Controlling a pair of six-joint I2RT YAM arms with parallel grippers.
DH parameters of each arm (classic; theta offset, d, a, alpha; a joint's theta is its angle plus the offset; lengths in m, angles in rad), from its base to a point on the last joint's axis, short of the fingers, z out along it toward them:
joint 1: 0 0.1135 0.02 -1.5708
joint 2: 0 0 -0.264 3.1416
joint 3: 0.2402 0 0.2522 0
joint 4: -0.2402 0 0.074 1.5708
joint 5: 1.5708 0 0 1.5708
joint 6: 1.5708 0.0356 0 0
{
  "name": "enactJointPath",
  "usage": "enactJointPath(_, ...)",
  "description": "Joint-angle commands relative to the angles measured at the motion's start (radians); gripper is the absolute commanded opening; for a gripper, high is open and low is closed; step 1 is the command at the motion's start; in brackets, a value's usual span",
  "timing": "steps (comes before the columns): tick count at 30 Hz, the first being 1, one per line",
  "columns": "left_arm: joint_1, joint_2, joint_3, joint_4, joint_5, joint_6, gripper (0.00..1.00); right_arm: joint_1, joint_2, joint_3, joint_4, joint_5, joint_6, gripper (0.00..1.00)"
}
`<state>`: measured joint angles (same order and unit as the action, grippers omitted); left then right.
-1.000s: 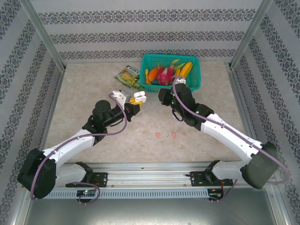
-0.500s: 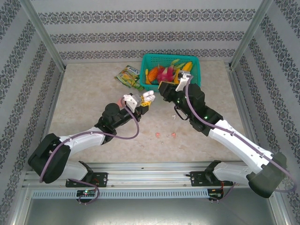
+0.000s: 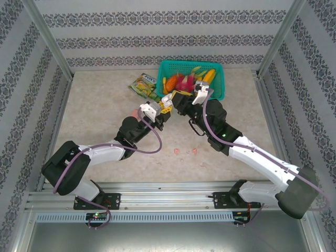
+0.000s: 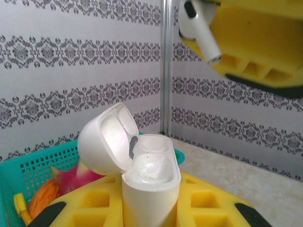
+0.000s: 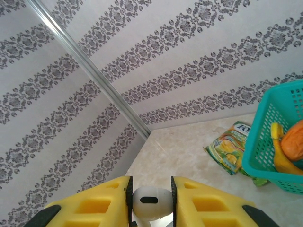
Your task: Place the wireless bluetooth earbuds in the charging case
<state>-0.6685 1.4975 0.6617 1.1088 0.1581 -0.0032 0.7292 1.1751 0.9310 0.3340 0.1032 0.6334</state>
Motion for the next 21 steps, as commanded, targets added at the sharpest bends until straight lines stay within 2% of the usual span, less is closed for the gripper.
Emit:
enactJointPath(1, -0.016, 0.002, 0.037, 0.094, -0.011, -0.031, 0.0, 0.014, 0.018, -0.016, 0.098, -0.038, 0.017, 0.27)
enactJointPath(21, -0.029, -0.005, 0.079, 0.052, 0.01, -0.06, 0.0, 0.014, 0.084, -0.051, 0.189, -0.073, 0.066, 0.26)
